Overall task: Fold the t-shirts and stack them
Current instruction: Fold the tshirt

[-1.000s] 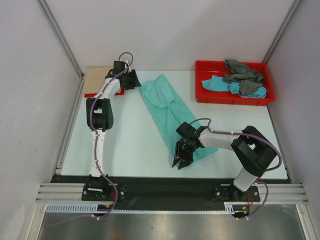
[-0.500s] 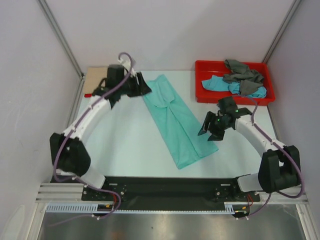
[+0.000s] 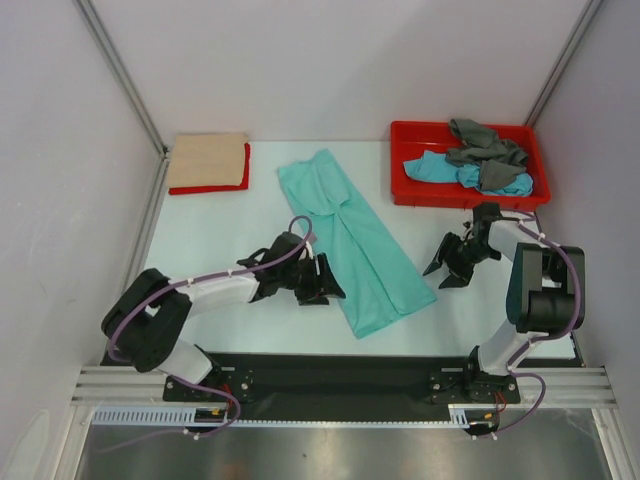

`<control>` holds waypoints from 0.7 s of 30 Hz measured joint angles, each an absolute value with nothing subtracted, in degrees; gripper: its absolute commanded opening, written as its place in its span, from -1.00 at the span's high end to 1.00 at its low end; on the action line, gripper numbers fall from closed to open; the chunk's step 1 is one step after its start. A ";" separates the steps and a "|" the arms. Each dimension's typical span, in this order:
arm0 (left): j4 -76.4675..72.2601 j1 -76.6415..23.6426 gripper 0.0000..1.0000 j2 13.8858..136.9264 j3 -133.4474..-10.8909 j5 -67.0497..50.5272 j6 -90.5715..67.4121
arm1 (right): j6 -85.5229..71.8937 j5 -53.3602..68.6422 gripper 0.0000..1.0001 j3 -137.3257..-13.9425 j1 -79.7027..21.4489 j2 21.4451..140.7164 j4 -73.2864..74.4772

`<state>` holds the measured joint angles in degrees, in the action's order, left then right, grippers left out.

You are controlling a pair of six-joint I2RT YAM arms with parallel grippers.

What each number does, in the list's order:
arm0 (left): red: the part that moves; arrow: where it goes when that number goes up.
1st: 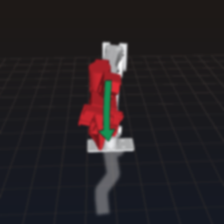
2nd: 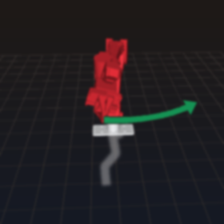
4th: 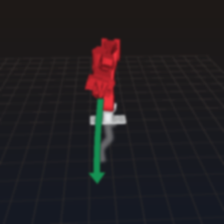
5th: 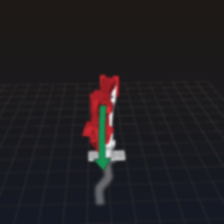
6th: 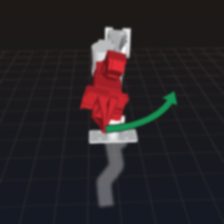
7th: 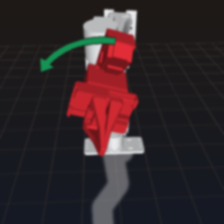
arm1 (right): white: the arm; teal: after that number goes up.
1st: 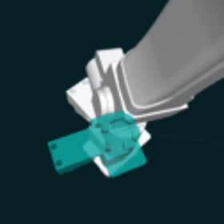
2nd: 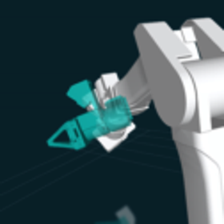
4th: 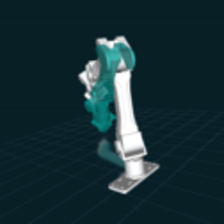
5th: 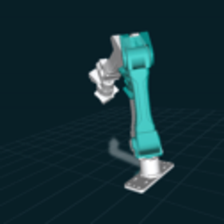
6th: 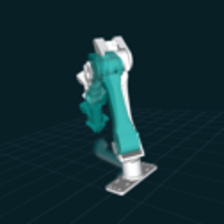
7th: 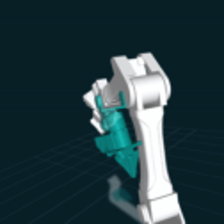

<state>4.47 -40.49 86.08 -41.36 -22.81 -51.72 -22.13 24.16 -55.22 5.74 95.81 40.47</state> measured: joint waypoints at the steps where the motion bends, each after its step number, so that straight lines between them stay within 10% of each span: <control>1: 2.50 -40.49 -0.24 85.54 -40.07 -22.59 -53.36 | -21.96 24.47 -0.20 -54.68 5.72 95.81 40.29; 21: -15.38 -53.95 -0.05 92.53 -32.42 -17.54 -77.82 | -21.78 25.67 -0.09 -48.21 5.63 92.33 39.00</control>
